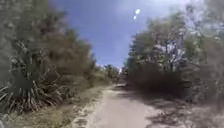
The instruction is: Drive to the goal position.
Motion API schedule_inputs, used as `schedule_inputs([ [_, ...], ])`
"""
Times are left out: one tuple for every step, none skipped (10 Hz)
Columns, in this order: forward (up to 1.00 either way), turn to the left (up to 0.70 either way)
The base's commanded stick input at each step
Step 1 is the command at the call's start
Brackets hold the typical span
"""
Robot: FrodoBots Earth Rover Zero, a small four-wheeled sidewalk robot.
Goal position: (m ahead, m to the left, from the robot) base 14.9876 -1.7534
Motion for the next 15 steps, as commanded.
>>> schedule_inputs([
  [0.85,0.0],
  [0.85,0.0],
  [0.85,0.0],
  [0.85,0.0],
  [0.85,0.0],
  [0.85,0.0],
  [0.85,0.0],
  [0.85,0.0],
  [0.85,0.0],
  [0.85,0.0],
  [0.85,0.0],
  [0.85,0.0],
  [0.85,0.0],
  [0.85,0.0],
  [0.85,0.0],
])
